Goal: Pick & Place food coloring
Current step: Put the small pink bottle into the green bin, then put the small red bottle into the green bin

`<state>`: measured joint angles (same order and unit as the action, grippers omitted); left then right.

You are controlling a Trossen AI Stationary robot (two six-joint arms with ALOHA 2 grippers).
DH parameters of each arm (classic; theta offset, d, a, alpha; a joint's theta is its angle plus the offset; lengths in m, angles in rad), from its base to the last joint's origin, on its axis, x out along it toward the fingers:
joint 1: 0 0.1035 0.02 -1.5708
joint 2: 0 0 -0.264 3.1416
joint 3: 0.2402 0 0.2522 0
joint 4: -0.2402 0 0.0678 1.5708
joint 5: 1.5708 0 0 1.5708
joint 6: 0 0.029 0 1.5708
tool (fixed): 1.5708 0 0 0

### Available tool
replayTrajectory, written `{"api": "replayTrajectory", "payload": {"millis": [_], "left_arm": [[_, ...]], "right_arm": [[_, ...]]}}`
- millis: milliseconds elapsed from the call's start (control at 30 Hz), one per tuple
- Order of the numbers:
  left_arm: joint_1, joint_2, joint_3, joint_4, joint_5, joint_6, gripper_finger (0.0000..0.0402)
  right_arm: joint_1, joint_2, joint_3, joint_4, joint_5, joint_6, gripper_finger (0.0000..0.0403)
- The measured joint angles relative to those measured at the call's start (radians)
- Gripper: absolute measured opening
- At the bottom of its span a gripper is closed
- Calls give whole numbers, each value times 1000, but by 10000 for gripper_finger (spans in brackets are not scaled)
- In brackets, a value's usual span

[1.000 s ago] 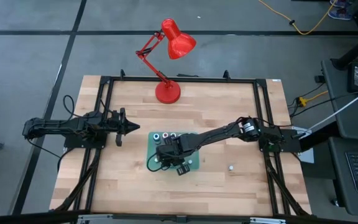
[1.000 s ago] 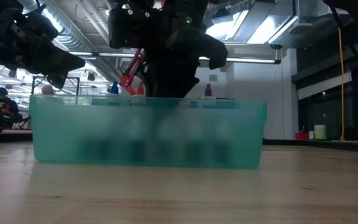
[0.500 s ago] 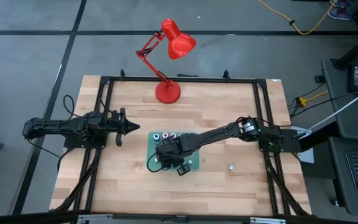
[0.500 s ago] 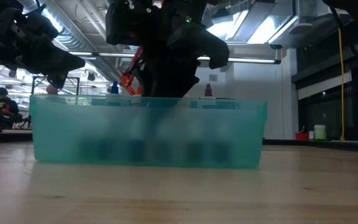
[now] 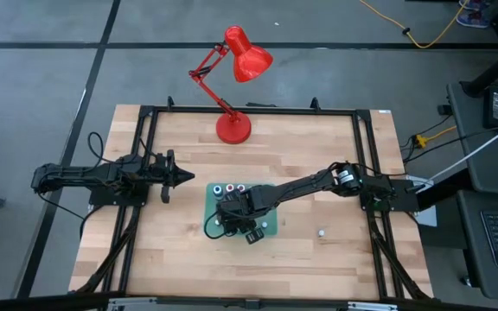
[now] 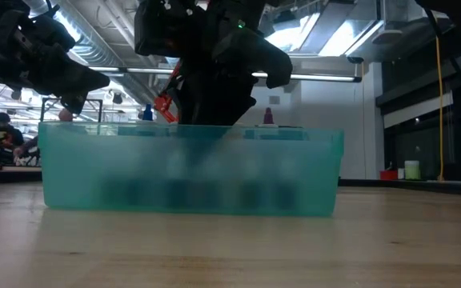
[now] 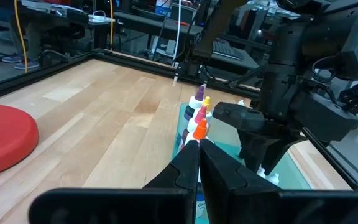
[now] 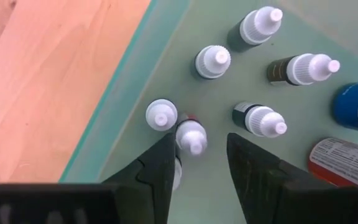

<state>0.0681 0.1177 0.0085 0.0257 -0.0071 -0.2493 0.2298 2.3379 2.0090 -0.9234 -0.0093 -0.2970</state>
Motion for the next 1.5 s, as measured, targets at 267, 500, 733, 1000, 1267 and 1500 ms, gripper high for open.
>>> {"api": "replayTrajectory", "payload": {"millis": [267, 500, 733, 1000, 1267, 1500], "left_arm": [[0, 0, 0, 0, 0, 0, 12], [0, 0, 0, 0, 0, 0, 11], [0, 0, 0, 0, 0, 0, 13], [0, 0, 0, 0, 0, 0, 9], [0, 0, 0, 0, 0, 0, 13], [0, 0, 0, 0, 0, 0, 12]], "right_arm": [[0, 0, 1, 0, 39, -4, 148], [10, -1, 50, -34, 110, 4, 148], [40, -1, 162, -160, 216, 6, 148], [41, -56, 264, -332, 276, 131, 148], [103, -284, 80, -478, 383, 394, 148], [237, -709, -491, -190, 309, 608, 148]]}}
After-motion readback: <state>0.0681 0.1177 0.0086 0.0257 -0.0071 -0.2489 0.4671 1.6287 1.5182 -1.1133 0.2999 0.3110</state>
